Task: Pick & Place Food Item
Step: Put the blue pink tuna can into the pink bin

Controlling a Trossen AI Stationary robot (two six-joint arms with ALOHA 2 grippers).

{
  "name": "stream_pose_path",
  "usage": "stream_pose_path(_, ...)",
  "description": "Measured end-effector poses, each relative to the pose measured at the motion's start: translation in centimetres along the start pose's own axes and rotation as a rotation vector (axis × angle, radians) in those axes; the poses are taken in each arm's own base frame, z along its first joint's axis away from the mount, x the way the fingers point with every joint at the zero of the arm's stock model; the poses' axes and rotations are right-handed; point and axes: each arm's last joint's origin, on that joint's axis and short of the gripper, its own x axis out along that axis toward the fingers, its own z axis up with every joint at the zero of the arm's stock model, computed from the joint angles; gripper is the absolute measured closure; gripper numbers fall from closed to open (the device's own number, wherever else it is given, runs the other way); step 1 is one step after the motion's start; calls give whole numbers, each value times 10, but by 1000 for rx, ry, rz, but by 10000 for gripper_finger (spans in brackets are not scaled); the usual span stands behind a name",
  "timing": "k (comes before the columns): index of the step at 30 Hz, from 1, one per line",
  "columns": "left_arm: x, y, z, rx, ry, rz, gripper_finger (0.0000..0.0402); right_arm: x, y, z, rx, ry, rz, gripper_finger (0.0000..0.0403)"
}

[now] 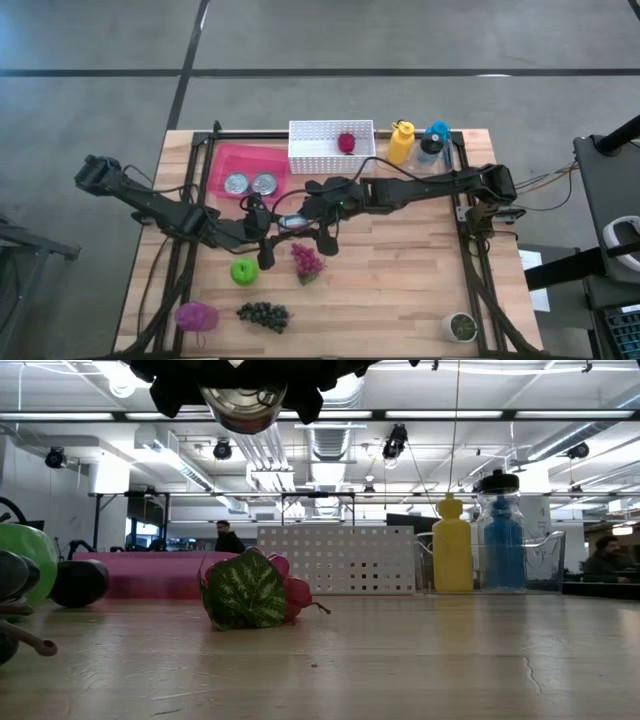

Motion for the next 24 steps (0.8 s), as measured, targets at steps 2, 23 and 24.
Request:
stream_pose_path(2, 0, 0, 0, -1, 0, 0, 216, -1, 1, 1, 7, 0, 15, 187)
stream_pose_path(23, 0, 0, 0, -5, -2, 2, 216, -17, 3, 8, 2, -7, 21, 186)
stream_pose_path(24, 0, 0, 0, -5, -3, 2, 216, -18, 3, 9, 2, -8, 20, 186)
